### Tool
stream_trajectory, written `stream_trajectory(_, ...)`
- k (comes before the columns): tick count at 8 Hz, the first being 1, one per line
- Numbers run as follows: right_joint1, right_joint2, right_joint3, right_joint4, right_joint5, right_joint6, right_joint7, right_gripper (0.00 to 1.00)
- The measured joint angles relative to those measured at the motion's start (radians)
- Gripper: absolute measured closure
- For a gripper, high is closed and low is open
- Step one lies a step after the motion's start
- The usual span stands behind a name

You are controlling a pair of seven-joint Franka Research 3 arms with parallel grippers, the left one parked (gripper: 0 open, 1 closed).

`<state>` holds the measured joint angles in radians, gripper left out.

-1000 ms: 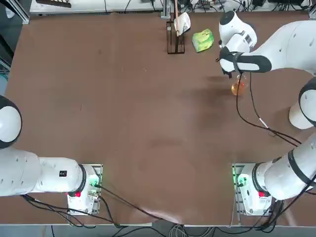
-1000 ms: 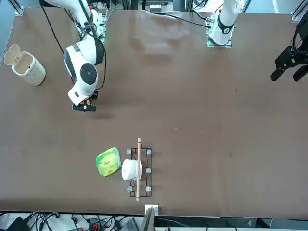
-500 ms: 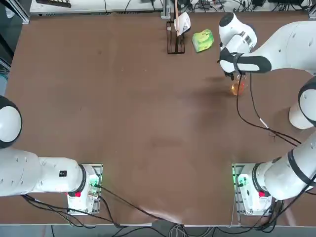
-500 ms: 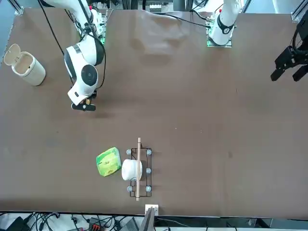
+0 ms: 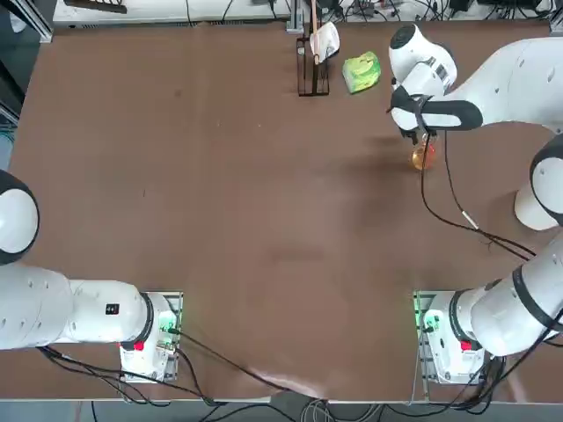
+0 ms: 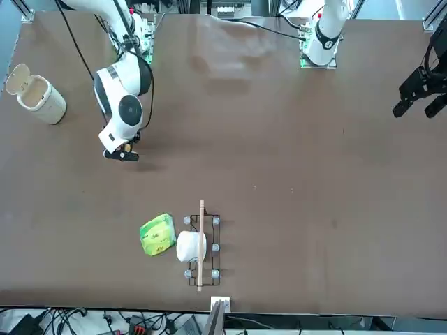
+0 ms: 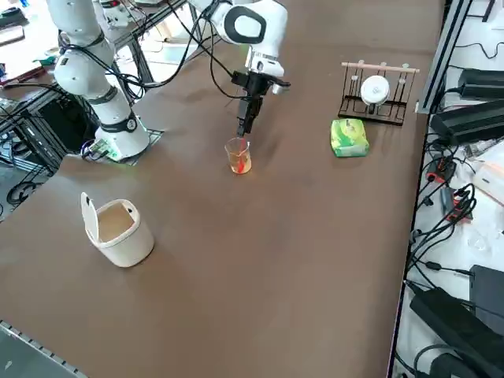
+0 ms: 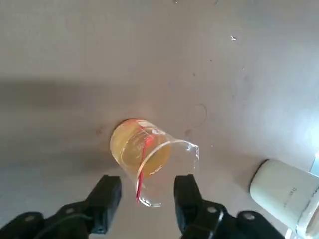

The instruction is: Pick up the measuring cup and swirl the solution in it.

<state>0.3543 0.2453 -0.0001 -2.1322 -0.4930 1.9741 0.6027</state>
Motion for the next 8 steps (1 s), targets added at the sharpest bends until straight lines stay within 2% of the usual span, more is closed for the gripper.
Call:
stream_trajectory(3, 0.0, 0.001, 0.0, 0.0, 0.0, -0.013, 0.005, 0.44)
stream_trajectory(8, 0.0, 0.005, 0.0, 0.0, 0.0, -0.038, 0.01, 0.48)
